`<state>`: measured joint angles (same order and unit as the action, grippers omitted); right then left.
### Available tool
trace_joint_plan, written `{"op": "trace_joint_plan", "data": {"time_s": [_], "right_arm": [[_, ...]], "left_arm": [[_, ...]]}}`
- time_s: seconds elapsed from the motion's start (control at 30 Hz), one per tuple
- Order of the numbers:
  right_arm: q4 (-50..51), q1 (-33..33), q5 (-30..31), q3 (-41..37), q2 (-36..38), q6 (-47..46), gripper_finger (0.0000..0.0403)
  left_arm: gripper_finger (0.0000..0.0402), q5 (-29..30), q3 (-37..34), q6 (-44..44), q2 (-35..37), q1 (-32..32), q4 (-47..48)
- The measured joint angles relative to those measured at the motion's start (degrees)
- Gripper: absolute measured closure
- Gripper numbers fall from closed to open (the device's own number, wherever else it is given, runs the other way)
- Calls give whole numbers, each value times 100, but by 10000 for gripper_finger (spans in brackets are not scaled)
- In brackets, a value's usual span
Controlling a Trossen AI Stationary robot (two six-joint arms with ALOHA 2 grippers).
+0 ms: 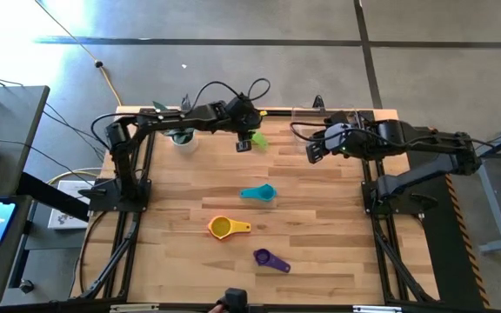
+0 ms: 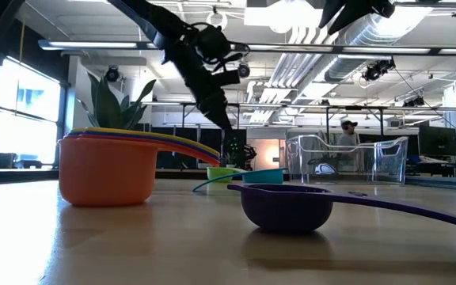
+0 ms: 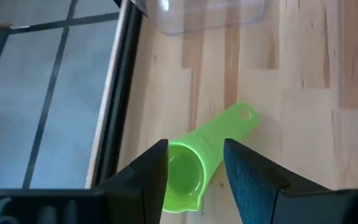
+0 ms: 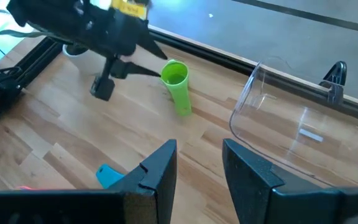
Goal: Nest measuring cups in basket
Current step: Stack the green measuring cup into the yellow measuring cup
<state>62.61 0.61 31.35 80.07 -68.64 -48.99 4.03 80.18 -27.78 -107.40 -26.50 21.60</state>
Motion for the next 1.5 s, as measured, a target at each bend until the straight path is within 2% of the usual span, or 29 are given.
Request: {"op": "trace_joint_plan", "data": {"time_s": [0.47, 1.23, 1.5], "right_arm": [[4, 13, 7, 0, 0, -151, 281], [4, 13, 41, 0, 0, -153, 281], [-6, 13, 42, 0, 0, -155, 281]], "left_arm": [[257, -113, 0, -504, -364, -100, 318], [257, -957, 0, -548, -364, -467, 637], [257, -883, 2, -1078, -231, -668, 1345]]}}
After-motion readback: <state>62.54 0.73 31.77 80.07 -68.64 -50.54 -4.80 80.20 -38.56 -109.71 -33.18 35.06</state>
